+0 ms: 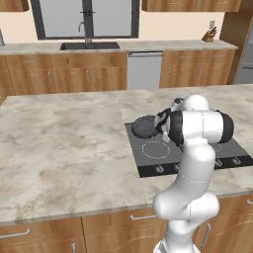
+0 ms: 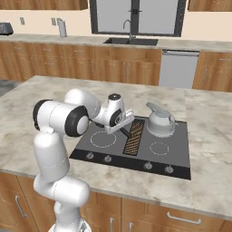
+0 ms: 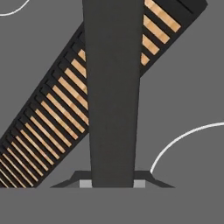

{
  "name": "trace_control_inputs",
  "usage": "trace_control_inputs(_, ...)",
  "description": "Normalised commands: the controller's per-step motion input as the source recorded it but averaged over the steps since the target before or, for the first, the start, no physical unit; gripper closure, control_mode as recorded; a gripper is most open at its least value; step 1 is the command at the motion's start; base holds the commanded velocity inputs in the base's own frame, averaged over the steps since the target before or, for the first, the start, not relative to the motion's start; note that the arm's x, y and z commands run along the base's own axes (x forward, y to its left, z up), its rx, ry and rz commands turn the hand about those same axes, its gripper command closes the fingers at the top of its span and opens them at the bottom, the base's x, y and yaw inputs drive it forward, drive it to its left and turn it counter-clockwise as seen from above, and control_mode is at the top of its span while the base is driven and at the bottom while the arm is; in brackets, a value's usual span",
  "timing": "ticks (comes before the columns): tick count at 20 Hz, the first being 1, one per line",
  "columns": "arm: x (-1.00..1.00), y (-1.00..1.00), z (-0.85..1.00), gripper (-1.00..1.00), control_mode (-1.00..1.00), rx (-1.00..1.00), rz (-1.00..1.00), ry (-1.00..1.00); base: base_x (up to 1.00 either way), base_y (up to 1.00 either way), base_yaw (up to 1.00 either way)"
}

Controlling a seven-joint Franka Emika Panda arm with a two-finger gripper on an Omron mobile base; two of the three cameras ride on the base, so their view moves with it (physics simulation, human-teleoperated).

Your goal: Pick the pan from the cabinet and place it on the stove. Then turn on the stove burner for the pan.

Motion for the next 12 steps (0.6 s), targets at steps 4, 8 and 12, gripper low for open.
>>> trace_control_inputs(4, 0.11, 0.01, -0.22, 1.0, -1.0, 0.03, -0.05, 0.0, 0.0, 0.0, 0.0)
trace_control_inputs(8, 0.1, 0.0, -0.16, 1.0, -1.0, 0.02, -0.04, 0.0, 0.0, 0.0, 0.0)
trace_control_inputs(12, 0.14, 0.0, -0.03, 1.0, -1.0, 0.02, -0.03, 0.0, 0.0, 0.0, 0.0)
